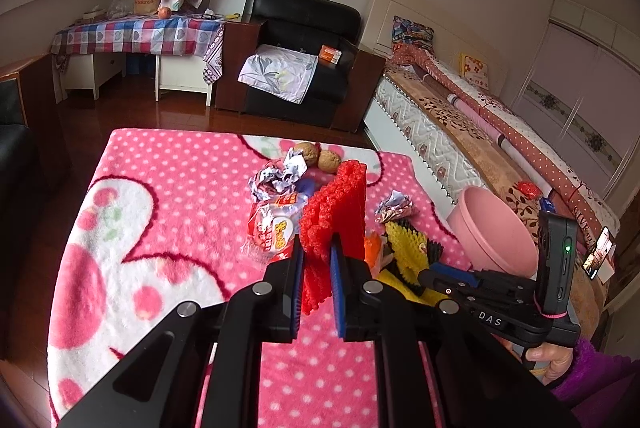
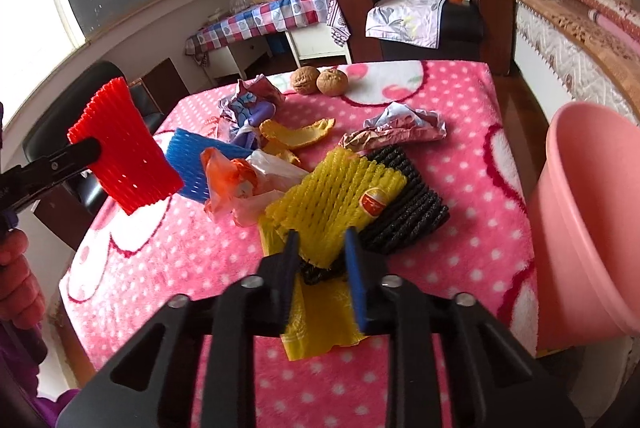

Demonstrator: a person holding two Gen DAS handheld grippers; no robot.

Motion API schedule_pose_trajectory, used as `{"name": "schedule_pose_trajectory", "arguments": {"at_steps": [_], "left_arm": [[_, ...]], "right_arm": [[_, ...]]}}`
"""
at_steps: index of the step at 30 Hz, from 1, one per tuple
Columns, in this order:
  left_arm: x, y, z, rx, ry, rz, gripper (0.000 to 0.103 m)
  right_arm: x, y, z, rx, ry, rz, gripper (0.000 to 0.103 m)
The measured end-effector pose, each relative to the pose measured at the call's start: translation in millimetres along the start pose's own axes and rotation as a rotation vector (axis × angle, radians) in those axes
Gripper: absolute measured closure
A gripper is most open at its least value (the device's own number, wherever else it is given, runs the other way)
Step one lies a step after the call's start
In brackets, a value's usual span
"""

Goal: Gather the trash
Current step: 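Grasp the red mesh foam with the left gripper while the right gripper grasps the yellow mesh foam, then carry both foams over the pink bucket and open both grippers to drop them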

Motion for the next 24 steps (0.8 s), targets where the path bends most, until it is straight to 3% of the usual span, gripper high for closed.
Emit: {"name": "schedule_pose_trajectory", "arguments": {"at_steps": [6, 15, 24], "left_arm": [[3, -19, 10, 0.030, 0.001, -0.011, 0.092], [21, -66, 22, 0.091, 0.013, -0.077, 0.092], [52, -139, 21, 0.165, 0.050, -0.185, 0.092]], "right_arm": [[-16, -5, 9, 0.017, -0.044, 0.026, 0.097], [-56, -26, 23, 0.060, -0.137, 0.026, 0.098], [-99, -76, 26, 0.129, -0.218, -0.087, 0.098]]}}
Point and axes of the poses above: each gripper's, at about its wrist camera, not at the fingertips, and x roughly the way its jaws point, y to its left, z to its top, the point moved 10 cm from there along x, roughly the way its jaws point, and after that the axes turned 3 degrees about -x, right-handed, at the moved point
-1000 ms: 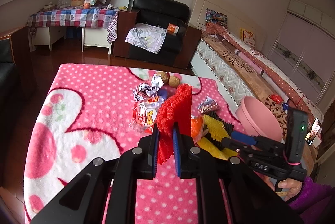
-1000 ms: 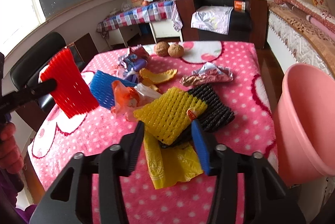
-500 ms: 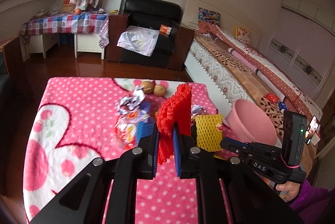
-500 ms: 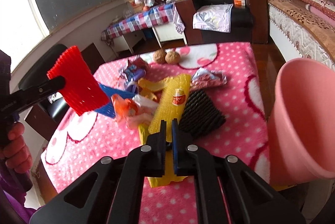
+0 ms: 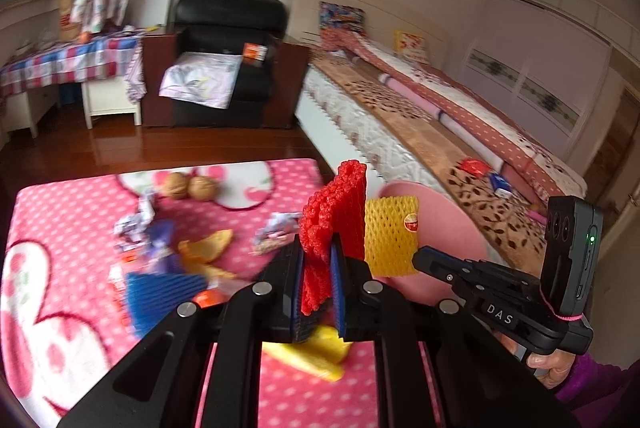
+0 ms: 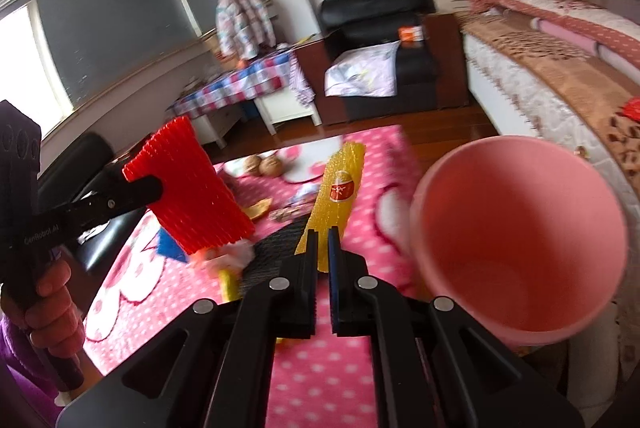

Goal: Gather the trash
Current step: 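Carry both foams over the pink bucket and open both grippers to drop them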

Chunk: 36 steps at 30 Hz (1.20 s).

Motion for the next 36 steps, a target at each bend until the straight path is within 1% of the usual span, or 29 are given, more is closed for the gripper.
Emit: {"name": "schedule_pose_trajectory", "arguments": {"at_steps": [5, 8, 13, 16, 20, 21, 22, 23, 25, 27, 28, 29, 30, 31, 32, 36], "left_arm": [[31, -44, 3, 0.039, 0.025, -0.065, 0.092], [50, -67, 4, 0.068, 0.038, -0.080, 0.092], [85, -99, 3, 0.111, 0.072, -0.090, 0.092], [105, -114, -2, 0.139, 0.105, -0.084, 0.092], [121, -123, -7, 0.145, 0.135, -0.076, 0.091], [124, -125, -8, 0.147, 0.138, -0.072, 0.089], [125, -125, -9, 0.146, 0.141, -0.069, 0.082], [126, -125, -9, 0.142, 0.142, -0.067, 0.080], [124, -124, -7, 0.130, 0.138, -0.060, 0.067], [122, -124, -4, 0.125, 0.126, -0.054, 0.066], [120, -125, -3, 0.127, 0.123, -0.051, 0.065], [120, -125, -2, 0.129, 0.121, -0.047, 0.065], [117, -125, 0, 0.130, 0.118, -0.043, 0.065], [115, -125, 1, 0.131, 0.114, -0.039, 0.065], [113, -125, 1, 0.130, 0.112, -0.036, 0.065], [101, -118, 6, 0.118, 0.091, -0.018, 0.064]], "right_arm": [[-21, -46, 3, 0.061, -0.037, -0.099, 0.098], [-29, -73, 0, 0.113, -0.043, -0.150, 0.098], [-36, -112, -6, 0.170, -0.049, -0.222, 0.098], [-37, -126, -11, 0.187, -0.044, -0.239, 0.098], [-35, -135, -14, 0.199, -0.046, -0.261, 0.098], [-36, -136, -15, 0.200, -0.048, -0.264, 0.098], [-36, -137, -15, 0.201, -0.048, -0.265, 0.098], [-37, -138, -15, 0.203, -0.049, -0.263, 0.098], [-38, -140, -15, 0.221, -0.057, -0.247, 0.098], [-38, -141, -16, 0.244, -0.062, -0.229, 0.097], [-39, -142, -16, 0.252, -0.064, -0.220, 0.095], [-38, -143, -16, 0.261, -0.064, -0.212, 0.087], [-38, -145, -17, 0.275, -0.066, -0.202, 0.082], [-40, -144, -17, 0.281, -0.071, -0.198, 0.072], [-41, -144, -17, 0.288, -0.081, -0.195, 0.069], [-43, -143, -15, 0.291, -0.087, -0.188, 0.068]]}}
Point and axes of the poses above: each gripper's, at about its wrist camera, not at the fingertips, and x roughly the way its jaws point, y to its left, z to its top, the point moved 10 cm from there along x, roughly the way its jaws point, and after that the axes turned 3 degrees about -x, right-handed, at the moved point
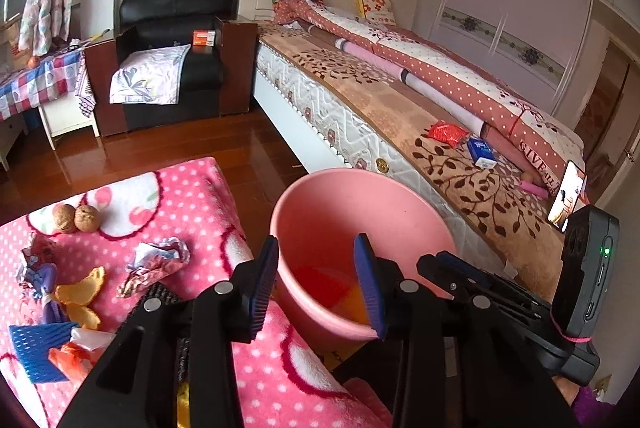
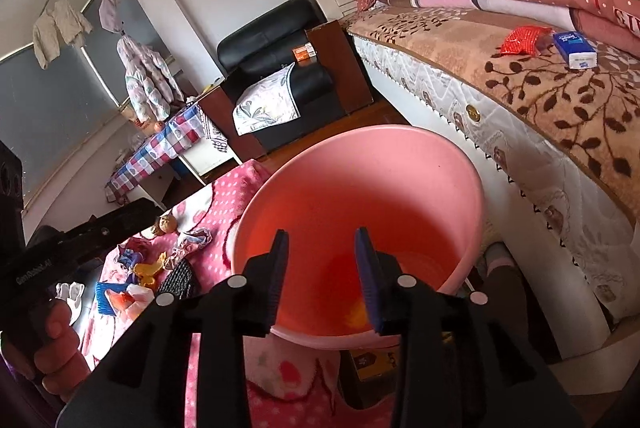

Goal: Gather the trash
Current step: 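Carry both foams over the pink bucket and open both grippers to drop them, then grasp the blue mesh foam with the left gripper while the right gripper grasps the orange plastic wrapper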

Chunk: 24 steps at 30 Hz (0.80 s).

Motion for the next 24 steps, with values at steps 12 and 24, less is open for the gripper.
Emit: {"name": "schedule_pose_trajectory", "arguments": {"at_steps": [12, 24], "left_arm": [[-69, 64, 9, -0.071, -0.108, 0.105, 0.059], [-159, 198, -17, -0.226, -0.207, 0.301, 0.057]], "right_arm": [[-3, 58, -4, -0.097, -0.017, 0.073, 0.068], [18, 149, -40, -0.246, 0.090, 0.203, 0.068]]}}
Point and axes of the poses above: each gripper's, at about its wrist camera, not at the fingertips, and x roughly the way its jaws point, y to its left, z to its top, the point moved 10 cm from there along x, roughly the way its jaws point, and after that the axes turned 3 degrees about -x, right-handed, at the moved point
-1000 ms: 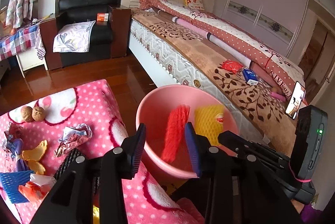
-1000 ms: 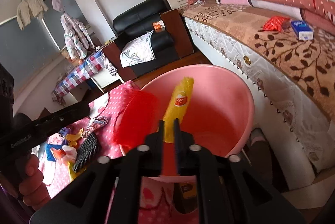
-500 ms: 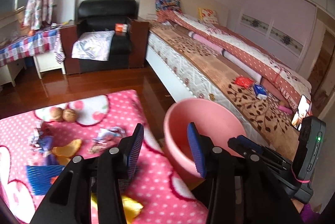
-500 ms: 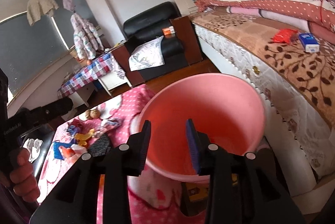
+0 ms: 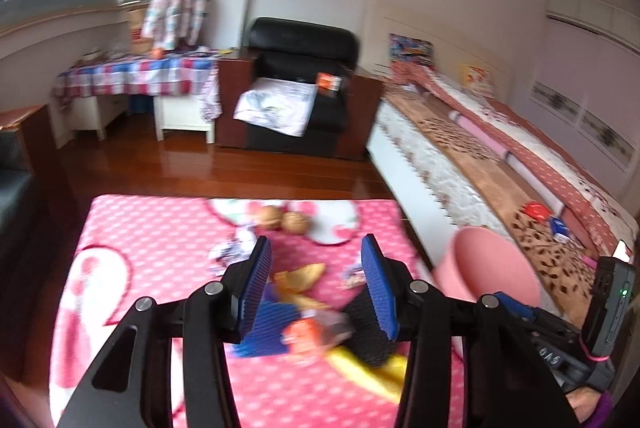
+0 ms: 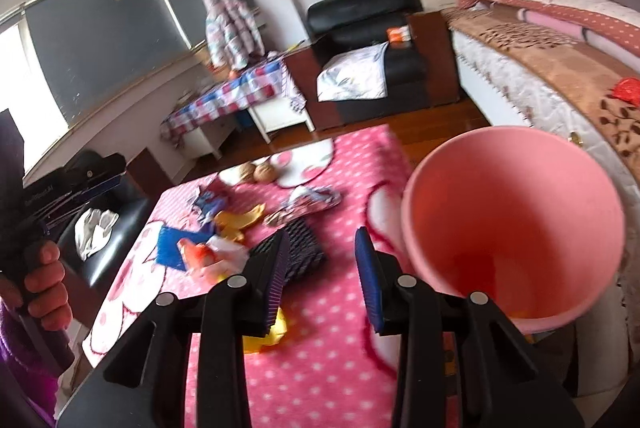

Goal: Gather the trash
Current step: 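Grasp the blue mesh foam with the left gripper while the right gripper grasps the orange plastic wrapper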

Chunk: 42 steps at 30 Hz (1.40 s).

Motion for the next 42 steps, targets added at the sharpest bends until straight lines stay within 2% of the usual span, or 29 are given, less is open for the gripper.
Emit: {"name": "schedule_pose_trajectory", "arguments": {"at_steps": [5, 8, 17, 21, 23, 28, 30, 42], "left_arm": [[-8, 51, -17, -0.032, 0.019, 0.055, 0.057], [-7, 68, -29, -0.037, 0.038, 0.067, 0.057], [26, 61, -67, -0.038, 0.142, 0.036, 0.057], [42, 56, -75, -0.033, 0.165, 0.044, 0.057], [48, 57, -79, -0.027, 0.167, 0.059, 0.061], [57, 63, -85, -0.050, 0.196, 0.051, 0.092], [54, 64, -84, -0.050, 0.185, 0.039, 0.096], [6, 68, -56, -0.066, 0.062, -0.020, 0.098]], "right_arm": [[12, 13, -3, -0.032, 0.021, -0.020, 0.068], [21, 22, -6, -0.045, 0.051, -0.007, 0.068], [39, 44, -18, -0.065, 0.111, 0.045, 0.068], [44, 52, -22, -0.078, 0.125, 0.062, 0.068], [45, 56, -23, -0.091, 0.130, 0.071, 0.068], [47, 71, -25, -0.131, 0.131, 0.100, 0.068], [48, 77, -26, -0.145, 0.138, 0.113, 0.068], [67, 126, -35, -0.241, 0.201, 0.198, 0.068]]}}
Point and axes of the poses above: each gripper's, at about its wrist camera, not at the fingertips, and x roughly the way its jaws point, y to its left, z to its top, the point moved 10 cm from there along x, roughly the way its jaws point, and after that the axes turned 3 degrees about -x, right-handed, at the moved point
